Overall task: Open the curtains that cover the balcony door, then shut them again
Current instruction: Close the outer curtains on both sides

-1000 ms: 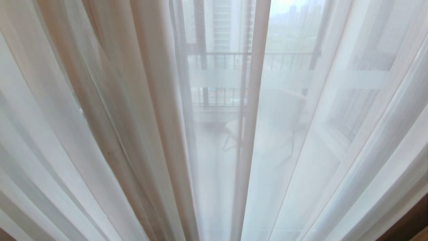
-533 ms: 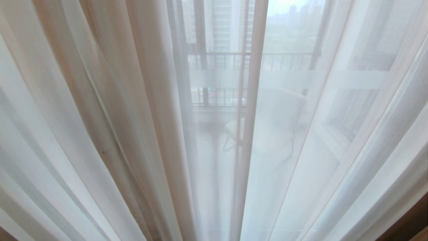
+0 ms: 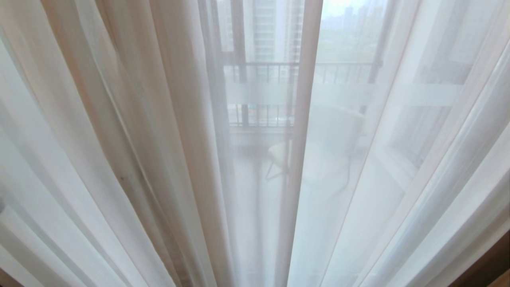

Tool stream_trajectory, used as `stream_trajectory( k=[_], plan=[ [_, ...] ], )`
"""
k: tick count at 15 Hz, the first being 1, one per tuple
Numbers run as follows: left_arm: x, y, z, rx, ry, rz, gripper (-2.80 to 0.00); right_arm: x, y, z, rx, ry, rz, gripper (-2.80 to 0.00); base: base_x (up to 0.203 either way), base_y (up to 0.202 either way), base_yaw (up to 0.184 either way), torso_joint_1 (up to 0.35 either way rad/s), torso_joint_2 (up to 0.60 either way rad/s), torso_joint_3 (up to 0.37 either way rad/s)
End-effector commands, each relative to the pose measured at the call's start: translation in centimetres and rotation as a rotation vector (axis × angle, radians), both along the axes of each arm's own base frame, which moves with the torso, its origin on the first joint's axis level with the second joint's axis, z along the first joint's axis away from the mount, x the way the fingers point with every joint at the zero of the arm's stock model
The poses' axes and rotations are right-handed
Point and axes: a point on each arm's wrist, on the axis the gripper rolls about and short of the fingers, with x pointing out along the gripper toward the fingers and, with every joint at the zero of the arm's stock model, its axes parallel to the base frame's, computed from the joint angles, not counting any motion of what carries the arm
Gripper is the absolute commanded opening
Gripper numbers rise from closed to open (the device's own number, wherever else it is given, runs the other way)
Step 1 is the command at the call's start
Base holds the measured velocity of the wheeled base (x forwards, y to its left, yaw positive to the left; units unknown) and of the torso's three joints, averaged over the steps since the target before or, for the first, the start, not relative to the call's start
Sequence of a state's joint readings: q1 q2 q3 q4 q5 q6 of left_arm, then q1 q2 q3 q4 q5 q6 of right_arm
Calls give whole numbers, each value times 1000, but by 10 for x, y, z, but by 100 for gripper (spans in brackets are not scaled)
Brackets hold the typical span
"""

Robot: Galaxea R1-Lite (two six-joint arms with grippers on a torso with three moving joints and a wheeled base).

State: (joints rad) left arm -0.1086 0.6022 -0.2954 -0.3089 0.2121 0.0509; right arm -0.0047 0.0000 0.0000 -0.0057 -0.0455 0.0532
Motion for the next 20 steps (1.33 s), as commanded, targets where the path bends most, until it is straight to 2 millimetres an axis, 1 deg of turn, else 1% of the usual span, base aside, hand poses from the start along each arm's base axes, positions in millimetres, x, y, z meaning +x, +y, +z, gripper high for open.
stream_trajectory(
  k=[1,3,5,7,11,13,15,18,20],
  plan=[
    [-16,1,-22,-3,30,-65,-280,0,0,0,0,1,0,-280,0,0,0,0,0,0],
    [-29,-1,-48,-10,70,-130,-280,0,0,0,0,1,0,-280,0,0,0,0,0,0],
    [-39,-2,-69,-11,78,-140,-280,0,0,0,0,0,0,-280,0,0,0,0,0,0],
    [-42,-3,-91,-13,104,-149,-280,0,0,0,0,0,0,-280,0,0,0,0,0,0],
    [-43,-2,-101,-9,189,-212,-280,0,0,0,0,1,0,-280,0,0,0,0,0,0],
    [-50,-1,-109,-8,207,-179,-280,0,0,0,1,1,0,-280,0,0,0,0,0,0],
    [-57,-1,-111,-12,132,-137,-280,0,0,0,2,1,0,-280,0,0,0,0,0,0],
    [-66,0,-114,-7,14,-126,-280,0,0,0,0,1,0,-280,0,0,0,0,0,0],
    [-67,0,-114,-22,6,-125,-280,0,0,0,2,0,0,-280,0,0,0,0,0,0]
  ],
)
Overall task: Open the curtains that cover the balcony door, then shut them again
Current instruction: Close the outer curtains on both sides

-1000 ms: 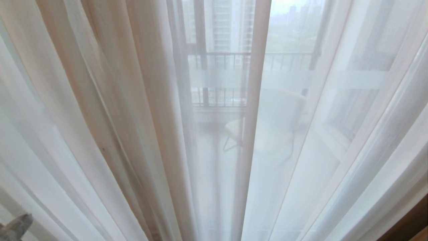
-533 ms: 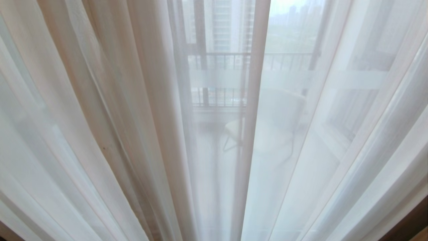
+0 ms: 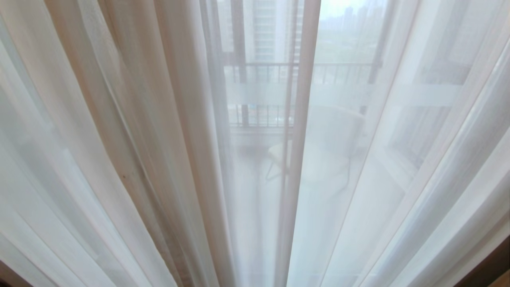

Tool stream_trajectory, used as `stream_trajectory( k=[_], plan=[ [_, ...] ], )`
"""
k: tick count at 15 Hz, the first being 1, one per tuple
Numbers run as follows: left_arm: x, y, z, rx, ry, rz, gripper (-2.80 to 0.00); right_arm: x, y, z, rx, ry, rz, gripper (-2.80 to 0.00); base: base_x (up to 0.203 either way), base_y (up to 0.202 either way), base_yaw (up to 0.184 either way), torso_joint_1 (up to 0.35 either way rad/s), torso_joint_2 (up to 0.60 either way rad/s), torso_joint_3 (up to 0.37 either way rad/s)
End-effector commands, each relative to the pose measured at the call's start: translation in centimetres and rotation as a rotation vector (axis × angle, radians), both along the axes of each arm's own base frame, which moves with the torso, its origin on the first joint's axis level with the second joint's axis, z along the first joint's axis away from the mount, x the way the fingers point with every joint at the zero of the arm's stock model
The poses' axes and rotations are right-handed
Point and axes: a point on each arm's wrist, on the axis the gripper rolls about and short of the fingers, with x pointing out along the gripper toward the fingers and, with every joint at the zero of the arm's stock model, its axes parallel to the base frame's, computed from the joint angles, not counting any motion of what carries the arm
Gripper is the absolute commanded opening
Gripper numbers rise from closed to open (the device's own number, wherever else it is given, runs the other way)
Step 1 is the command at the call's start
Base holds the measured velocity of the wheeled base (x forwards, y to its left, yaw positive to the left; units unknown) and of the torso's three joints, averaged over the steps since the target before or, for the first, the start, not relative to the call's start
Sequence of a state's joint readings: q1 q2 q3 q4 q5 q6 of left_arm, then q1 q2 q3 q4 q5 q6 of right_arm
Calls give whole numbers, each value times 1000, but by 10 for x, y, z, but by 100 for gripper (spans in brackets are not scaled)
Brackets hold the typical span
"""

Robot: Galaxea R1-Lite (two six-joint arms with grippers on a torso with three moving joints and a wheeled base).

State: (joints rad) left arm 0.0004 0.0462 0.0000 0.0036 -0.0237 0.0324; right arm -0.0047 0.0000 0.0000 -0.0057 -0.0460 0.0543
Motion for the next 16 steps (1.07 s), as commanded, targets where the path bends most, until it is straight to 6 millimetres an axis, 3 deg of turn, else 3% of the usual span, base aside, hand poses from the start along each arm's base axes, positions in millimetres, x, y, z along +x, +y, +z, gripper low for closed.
stream_trajectory(
  k=[1,16],
  plan=[
    [-3,0,-1,-3,-45,2,-280,0,0,0,-1,1,0,-280,0,0,0,0,0,0],
    [-3,0,-1,-5,-45,2,-280,0,0,0,1,0,5,-280,0,0,0,0,0,0]
  ],
)
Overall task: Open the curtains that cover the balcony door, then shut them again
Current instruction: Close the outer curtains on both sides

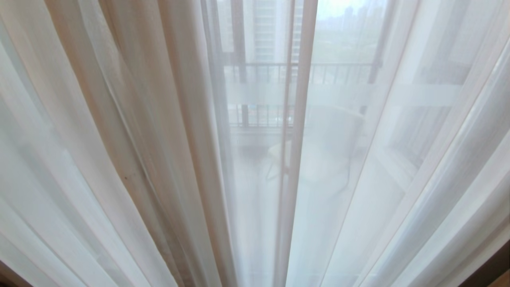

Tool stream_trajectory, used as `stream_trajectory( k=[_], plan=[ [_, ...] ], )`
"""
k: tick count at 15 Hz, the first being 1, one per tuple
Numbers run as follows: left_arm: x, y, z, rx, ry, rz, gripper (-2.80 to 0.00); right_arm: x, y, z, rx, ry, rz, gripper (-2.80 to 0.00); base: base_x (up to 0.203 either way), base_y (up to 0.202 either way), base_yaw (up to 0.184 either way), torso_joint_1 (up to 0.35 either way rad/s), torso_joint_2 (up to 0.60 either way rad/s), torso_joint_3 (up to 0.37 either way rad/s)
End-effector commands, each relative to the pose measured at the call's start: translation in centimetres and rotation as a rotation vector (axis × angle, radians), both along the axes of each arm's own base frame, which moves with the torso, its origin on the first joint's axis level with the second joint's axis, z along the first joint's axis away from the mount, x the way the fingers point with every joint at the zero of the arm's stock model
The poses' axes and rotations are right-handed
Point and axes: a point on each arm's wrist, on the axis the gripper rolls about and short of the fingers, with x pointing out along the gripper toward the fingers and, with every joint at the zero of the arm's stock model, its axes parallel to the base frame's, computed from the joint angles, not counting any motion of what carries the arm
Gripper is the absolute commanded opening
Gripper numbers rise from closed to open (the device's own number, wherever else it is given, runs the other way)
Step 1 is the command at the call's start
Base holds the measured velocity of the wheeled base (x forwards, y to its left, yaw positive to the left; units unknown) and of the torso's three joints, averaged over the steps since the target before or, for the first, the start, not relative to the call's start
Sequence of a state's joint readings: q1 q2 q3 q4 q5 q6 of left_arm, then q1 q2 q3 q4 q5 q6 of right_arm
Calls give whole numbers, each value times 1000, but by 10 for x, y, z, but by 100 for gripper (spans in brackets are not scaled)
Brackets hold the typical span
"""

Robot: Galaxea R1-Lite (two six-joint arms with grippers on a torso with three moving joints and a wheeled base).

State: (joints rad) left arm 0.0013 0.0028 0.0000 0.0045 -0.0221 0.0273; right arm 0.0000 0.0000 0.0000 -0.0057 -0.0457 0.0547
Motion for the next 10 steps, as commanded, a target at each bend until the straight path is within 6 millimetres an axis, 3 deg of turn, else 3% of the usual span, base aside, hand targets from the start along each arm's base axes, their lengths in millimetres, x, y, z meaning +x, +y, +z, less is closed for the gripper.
stream_trajectory(
  k=[1,10],
  plan=[
    [0,0,0,0,-3,1,-280,0,0,0,1,0,0,-280,0,0,0,0,0,0],
    [0,0,0,0,-3,1,-280,0,0,0,1,0,0,-280,0,0,0,0,0,0]
  ],
)
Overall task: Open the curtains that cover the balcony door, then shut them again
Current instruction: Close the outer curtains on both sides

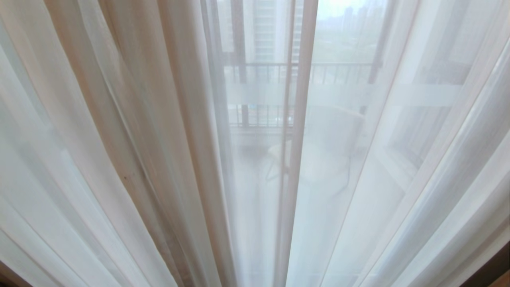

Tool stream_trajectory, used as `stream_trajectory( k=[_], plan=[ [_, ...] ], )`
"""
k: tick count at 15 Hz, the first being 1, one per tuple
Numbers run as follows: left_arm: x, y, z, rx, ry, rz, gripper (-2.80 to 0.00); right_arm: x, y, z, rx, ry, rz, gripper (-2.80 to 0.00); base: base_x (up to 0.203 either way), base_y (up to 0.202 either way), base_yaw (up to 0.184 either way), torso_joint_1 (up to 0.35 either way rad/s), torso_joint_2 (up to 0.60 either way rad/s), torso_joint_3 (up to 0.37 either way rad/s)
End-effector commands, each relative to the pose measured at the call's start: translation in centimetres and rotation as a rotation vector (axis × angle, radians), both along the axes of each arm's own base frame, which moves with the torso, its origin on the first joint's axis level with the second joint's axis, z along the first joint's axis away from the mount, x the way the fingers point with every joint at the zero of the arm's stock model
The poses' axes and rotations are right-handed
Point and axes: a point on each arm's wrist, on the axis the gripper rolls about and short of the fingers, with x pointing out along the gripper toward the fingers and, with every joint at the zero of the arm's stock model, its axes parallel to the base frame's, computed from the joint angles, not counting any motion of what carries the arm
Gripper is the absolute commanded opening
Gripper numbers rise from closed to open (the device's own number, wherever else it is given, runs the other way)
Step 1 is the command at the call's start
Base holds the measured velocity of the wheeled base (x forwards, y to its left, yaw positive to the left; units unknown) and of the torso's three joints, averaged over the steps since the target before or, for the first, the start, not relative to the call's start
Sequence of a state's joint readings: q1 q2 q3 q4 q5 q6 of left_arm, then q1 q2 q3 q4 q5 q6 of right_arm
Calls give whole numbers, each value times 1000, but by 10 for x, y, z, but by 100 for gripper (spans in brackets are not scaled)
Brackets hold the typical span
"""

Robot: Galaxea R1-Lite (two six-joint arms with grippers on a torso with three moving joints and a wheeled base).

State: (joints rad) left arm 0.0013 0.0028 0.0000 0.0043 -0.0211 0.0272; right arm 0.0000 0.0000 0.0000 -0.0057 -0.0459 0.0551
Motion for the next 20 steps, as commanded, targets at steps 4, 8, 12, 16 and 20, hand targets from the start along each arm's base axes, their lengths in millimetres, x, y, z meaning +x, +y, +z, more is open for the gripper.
stream_trajectory(
  k=[4,8,12,16,20],
  plan=[
    [0,0,0,-12,-2,1,-280,0,0,0,0,0,0,-280,0,0,0,0,0,0],
    [0,0,0,-26,-3,12,-280,0,0,0,0,0,0,-280,0,0,0,0,0,0],
    [0,0,0,-39,-3,14,-280,0,0,0,0,0,0,-280,0,0,0,0,0,0],
    [0,0,0,-44,-5,14,-280,0,0,0,0,0,0,-280,0,0,0,0,0,0],
    [0,0,0,-44,-5,14,-280,0,0,0,0,0,0,-280,1,87,-1,0,2,1]
  ],
)
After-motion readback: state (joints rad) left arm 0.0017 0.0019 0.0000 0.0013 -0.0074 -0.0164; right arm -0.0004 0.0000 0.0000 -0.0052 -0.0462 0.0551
